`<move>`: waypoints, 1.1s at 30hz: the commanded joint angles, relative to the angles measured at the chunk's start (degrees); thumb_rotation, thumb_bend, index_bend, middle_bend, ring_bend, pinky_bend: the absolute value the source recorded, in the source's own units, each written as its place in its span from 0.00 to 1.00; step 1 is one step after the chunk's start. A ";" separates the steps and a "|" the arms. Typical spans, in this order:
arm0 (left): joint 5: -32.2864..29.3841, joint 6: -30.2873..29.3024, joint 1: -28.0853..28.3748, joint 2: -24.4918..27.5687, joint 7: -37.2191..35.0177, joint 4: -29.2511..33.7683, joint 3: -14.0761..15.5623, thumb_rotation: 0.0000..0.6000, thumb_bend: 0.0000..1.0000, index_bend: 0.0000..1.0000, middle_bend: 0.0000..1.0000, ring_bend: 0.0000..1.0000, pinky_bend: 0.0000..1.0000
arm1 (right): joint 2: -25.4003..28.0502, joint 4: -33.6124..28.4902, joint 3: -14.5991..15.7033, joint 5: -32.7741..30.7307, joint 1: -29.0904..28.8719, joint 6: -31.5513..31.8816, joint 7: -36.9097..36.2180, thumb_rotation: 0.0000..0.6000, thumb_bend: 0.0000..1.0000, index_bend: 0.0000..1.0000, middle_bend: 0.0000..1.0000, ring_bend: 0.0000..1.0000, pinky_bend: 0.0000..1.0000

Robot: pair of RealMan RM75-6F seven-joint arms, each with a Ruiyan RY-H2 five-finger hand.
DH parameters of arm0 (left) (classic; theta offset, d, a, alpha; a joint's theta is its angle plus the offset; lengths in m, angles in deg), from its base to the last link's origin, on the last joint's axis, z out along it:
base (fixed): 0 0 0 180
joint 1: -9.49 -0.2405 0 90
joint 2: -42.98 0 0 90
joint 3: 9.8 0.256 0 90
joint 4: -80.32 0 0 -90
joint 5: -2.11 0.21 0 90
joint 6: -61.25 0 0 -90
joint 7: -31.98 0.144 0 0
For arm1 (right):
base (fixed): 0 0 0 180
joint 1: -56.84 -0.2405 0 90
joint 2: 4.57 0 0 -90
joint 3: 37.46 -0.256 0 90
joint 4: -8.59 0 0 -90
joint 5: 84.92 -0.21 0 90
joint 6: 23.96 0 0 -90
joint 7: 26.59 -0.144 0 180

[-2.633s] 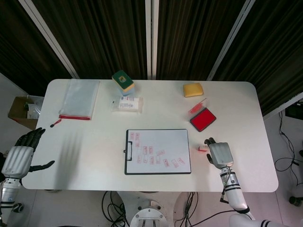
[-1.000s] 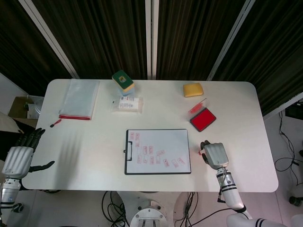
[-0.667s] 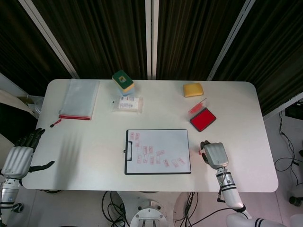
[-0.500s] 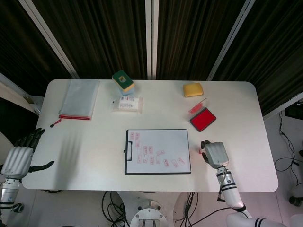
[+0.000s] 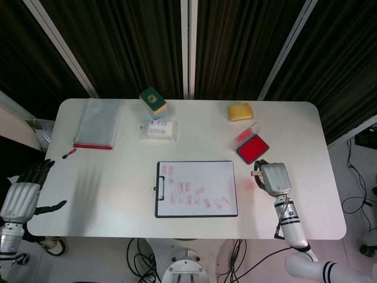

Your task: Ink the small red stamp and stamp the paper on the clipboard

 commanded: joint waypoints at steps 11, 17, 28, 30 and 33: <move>-0.35 0.70 0.25 -0.15 0.18 -0.03 -0.01 0.72 0.09 0.05 0.06 0.10 0.18 | -0.82 11.12 -6.49 -10.76 -11.80 -14.96 0.67 1.00 0.36 0.62 0.53 0.80 0.93; -0.81 1.12 0.28 -0.42 -0.01 -0.61 -0.04 0.72 0.09 0.05 0.06 0.10 0.18 | -3.93 19.28 -5.35 -9.62 -14.27 -17.14 -3.08 1.00 0.36 0.63 0.54 0.80 0.93; -1.31 1.61 0.51 -0.68 0.24 -0.88 -0.26 0.72 0.09 0.05 0.06 0.10 0.18 | -8.92 30.21 -5.02 -8.56 -17.58 -20.13 -10.21 1.00 0.36 0.65 0.55 0.81 0.93; -1.41 1.69 0.48 -0.67 0.31 -0.91 -0.23 0.72 0.09 0.05 0.06 0.10 0.18 | -9.73 31.86 -5.07 -8.63 -18.14 -20.82 -11.25 1.00 0.36 0.65 0.55 0.81 0.93; -1.56 1.73 0.41 -0.57 0.38 -0.89 -0.21 0.72 0.09 0.05 0.06 0.10 0.18 | -10.62 33.79 -4.97 -8.55 -18.66 -21.39 -12.27 1.00 0.36 0.65 0.55 0.81 0.93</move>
